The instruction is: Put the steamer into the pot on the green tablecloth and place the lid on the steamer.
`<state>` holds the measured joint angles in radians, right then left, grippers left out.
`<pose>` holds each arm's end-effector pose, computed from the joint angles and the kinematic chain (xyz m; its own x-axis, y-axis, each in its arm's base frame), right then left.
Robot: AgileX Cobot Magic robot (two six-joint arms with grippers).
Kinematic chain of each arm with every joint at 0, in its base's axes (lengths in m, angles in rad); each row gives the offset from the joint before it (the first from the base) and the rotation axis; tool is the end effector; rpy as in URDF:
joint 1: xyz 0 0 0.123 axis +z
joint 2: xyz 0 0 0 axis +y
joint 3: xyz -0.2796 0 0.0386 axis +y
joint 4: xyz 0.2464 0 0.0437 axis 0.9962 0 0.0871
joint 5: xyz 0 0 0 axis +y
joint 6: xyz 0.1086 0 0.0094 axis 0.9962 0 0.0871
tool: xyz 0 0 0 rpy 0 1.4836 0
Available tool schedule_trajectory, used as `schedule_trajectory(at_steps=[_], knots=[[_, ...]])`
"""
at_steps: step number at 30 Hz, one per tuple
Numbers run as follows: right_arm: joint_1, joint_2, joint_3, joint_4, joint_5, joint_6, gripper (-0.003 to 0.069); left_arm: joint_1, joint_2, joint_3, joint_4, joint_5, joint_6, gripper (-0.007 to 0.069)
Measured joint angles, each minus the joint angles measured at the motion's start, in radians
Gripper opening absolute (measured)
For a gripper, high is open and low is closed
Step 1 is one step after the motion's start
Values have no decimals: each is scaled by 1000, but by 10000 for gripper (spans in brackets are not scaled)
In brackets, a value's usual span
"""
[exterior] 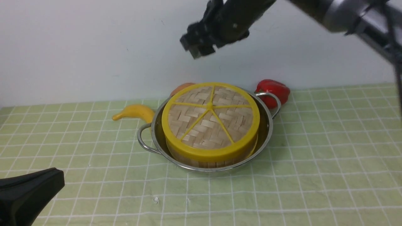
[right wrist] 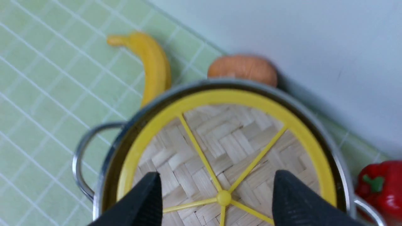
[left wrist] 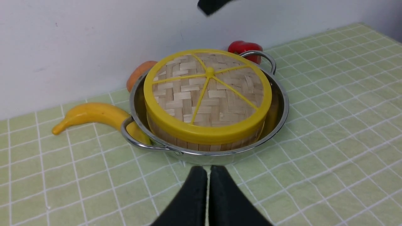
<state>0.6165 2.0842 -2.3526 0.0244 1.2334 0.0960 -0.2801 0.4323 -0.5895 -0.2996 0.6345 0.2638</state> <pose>0.3792 0.2718 0.3712 -0.6856 -0.3585 -0.6336 -0.5216 0.8490 0.0840 0.0898 -0.0457 0.3182 -0.3375 0.1176 -0.9339 0.4359 0.8989 -0.0444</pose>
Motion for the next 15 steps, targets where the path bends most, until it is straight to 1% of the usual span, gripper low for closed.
schedule_trajectory(at_steps=[1,2,4,5,6,7,8,9,10,11,13,14,15], knots=[[0,-85,2,-1,-1,0,463,0,0,0,0,-14,1,12],[0,-95,2,-1,-1,0,463,0,0,0,0,-17,1,12],[0,-222,30,-7,-8,0,435,0,0,0,0,-42,8,18],[0,-279,54,-11,-10,0,413,0,0,0,0,-54,10,22],[0,-371,103,-24,-14,0,366,0,0,0,0,-64,12,22],[0,-371,111,-24,-15,0,359,0,0,0,0,-64,13,22],[0,-466,180,-24,-16,0,304,0,0,0,0,-72,14,22],[0,-489,203,-24,-17,0,286,0,0,0,0,-74,16,22],[0,-547,266,-30,-17,-2,241,0,0,0,0,-80,15,22],[0,-627,388,-30,-18,-8,165,0,0,0,0,-82,16,23],[0,-693,477,-30,-21,-12,118,0,0,0,0,-82,16,29],[0,-767,620,-30,-56,-15,55,0,0,0,0,-82,16,32],[0,-817,752,-30,-125,-16,10,0,0,0,0,-82,17,33]])
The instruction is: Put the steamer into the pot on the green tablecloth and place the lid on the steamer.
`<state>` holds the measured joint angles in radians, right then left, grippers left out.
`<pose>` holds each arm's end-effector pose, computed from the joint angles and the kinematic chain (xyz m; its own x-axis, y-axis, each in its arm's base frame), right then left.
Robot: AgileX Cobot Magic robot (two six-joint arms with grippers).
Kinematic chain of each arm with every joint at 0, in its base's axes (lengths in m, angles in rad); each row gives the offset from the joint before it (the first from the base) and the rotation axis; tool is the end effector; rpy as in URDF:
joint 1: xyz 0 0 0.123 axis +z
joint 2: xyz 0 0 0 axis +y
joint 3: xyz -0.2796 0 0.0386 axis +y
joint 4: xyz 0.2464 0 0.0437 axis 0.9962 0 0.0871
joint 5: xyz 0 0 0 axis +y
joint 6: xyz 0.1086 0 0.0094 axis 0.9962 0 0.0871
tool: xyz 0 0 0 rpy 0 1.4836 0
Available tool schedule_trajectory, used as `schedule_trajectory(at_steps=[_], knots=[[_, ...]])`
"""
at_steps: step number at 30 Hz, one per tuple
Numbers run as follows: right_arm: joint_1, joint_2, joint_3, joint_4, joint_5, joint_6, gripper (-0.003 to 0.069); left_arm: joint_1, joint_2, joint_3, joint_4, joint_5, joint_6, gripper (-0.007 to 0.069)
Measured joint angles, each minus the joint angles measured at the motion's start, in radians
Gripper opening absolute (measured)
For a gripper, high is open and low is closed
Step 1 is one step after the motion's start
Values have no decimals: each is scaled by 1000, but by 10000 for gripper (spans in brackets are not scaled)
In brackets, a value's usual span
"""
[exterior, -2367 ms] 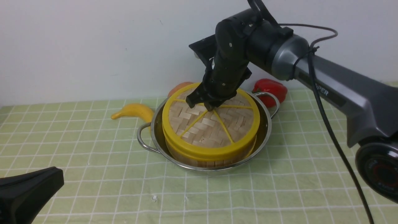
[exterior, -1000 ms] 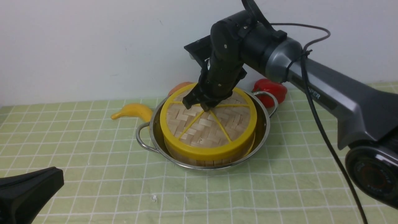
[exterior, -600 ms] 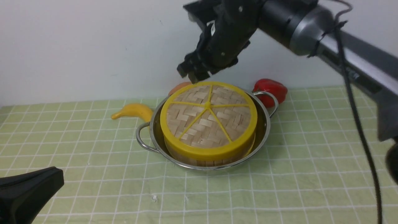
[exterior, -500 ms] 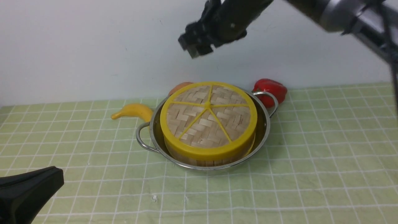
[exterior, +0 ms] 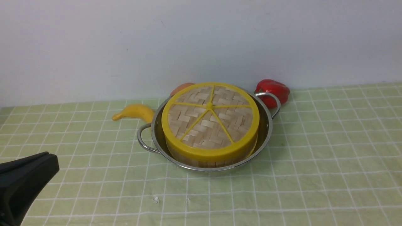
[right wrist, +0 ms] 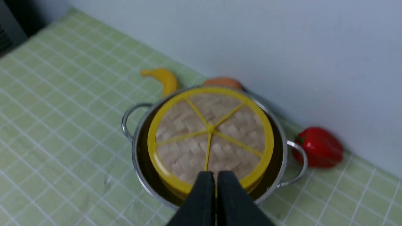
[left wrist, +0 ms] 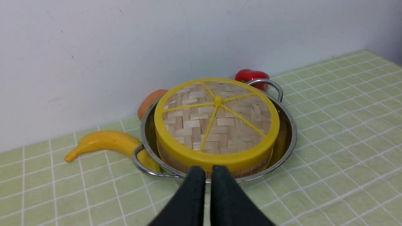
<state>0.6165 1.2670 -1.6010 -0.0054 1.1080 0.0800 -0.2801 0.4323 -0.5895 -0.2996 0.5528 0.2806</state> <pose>0.2091 0.1475 0.4542 -0.5604 -0.3021 -0.7712 -0.5333 0.8440 0.0569 0.0934 -0.0445 0.3262 -0.2633 0.0999 -0.9595 0.4222 0.9062 -0.0215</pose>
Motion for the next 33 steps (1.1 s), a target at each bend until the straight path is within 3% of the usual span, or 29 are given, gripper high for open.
schedule_trajectory(at_steps=[6,11,16,33], knots=[[0,-236,644,0,-485,26,-15,0,0,0,0,7,0,43],[0,-304,900,0,-752,49,-15,0,0,0,-3,10,0,43],[0,-317,936,26,-835,49,-10,0,0,0,-3,14,0,50],[-33,-329,945,24,-845,48,18,0,0,0,-3,18,0,75]])
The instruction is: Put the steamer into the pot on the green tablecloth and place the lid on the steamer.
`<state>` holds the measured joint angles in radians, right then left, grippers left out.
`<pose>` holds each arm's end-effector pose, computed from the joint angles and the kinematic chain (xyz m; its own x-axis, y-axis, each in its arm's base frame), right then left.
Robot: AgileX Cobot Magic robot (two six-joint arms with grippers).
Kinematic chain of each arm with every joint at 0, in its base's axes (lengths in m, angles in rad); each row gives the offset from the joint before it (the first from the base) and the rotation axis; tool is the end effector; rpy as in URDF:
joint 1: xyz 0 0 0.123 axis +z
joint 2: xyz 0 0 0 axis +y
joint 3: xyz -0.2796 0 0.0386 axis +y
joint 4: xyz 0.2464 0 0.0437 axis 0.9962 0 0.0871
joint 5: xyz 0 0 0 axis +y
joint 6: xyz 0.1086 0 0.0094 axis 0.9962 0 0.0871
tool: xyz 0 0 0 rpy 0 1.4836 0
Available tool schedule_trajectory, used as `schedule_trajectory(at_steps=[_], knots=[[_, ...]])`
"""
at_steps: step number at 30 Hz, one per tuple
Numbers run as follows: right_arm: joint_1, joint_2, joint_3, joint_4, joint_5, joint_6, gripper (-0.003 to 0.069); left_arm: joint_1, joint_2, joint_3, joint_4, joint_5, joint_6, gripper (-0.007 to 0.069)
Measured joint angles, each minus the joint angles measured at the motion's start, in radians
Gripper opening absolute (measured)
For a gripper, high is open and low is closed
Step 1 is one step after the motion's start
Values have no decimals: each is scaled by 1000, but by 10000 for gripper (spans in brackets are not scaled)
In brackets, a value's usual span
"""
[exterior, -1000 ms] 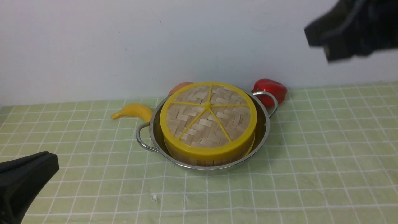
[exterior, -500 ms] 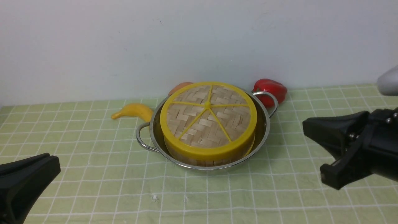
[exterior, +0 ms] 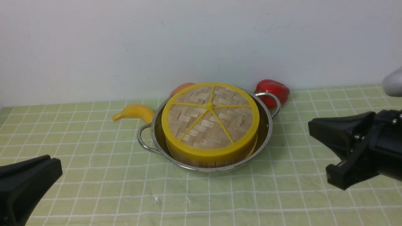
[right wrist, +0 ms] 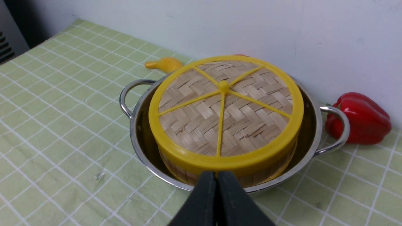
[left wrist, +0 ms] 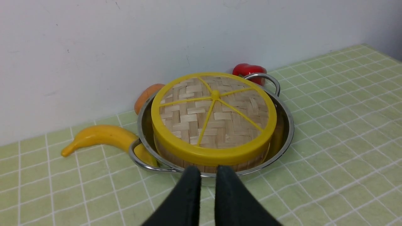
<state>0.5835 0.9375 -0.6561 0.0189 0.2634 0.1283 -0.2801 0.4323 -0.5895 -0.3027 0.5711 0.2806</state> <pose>0.1768 0.1174 0.2965 -0.4457 -0.1193 -0.8872 -0.4948 0.8587 0.1332 0.0926 -0.0449 0.3245 -0.2792 0.1046 -0.9545 0.4272 0.9038 -0.0259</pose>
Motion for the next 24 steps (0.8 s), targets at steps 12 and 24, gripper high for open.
schedule_trajectory(at_steps=[12,24], knots=[[-440,-354,290,25,-60,22,76,0,0,0,0,0,3,93],[-596,-814,662,25,-272,29,139,0,0,0,0,0,3,108]])
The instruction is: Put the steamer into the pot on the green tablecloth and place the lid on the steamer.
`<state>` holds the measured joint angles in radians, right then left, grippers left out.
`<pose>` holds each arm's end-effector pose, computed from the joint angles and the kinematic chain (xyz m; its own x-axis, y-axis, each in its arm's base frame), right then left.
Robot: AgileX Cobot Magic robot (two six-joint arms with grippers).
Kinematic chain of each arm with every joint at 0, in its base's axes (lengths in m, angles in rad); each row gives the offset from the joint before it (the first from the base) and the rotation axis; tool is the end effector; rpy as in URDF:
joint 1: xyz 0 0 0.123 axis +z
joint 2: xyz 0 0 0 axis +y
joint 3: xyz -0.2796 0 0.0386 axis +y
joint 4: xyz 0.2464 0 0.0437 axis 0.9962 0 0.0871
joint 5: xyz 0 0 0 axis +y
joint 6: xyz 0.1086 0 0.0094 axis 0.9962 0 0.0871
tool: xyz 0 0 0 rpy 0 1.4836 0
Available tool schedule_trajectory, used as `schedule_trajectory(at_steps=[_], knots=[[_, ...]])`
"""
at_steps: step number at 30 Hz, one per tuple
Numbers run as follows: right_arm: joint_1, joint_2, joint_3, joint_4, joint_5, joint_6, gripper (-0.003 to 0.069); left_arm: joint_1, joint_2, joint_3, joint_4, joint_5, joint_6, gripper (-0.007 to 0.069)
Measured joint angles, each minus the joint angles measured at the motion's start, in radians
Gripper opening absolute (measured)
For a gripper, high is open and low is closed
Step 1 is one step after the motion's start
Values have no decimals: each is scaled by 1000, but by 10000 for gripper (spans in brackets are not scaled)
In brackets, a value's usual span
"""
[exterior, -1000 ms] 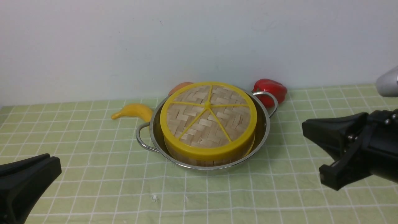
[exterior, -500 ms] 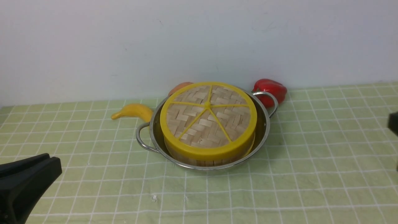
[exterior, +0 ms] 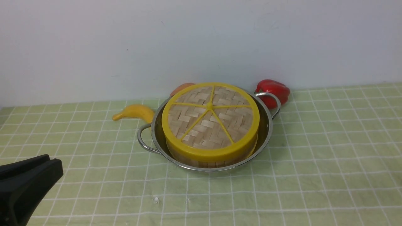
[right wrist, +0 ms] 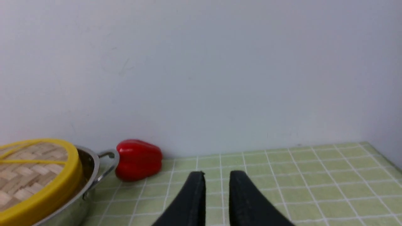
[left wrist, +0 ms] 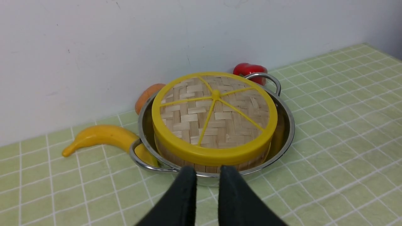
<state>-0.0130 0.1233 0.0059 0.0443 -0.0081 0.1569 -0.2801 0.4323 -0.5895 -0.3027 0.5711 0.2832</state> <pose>0.0862 -0.0012 0.2035 -0.0305 0.2003 -0.9793 0.0199 0.9797 0.1997 0.0926 -0.0449 0.3245 -0.2781 0.1070 -0.9546 0.4280 0.9035 -0.0234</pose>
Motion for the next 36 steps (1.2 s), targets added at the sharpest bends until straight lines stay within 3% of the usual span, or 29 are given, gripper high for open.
schedule_trajectory(at_steps=[6,24,28,36], knots=[[0,-118,1,0,17,0,172,0,0,0,0,0,6,117],[0,-120,1,-1,24,-5,233,7,-15,7,2,0,26,141],[0,-120,2,-1,24,-5,239,86,-113,43,58,-2,61,149],[0,-125,3,-1,25,-5,240,285,-412,312,204,-27,69,160]])
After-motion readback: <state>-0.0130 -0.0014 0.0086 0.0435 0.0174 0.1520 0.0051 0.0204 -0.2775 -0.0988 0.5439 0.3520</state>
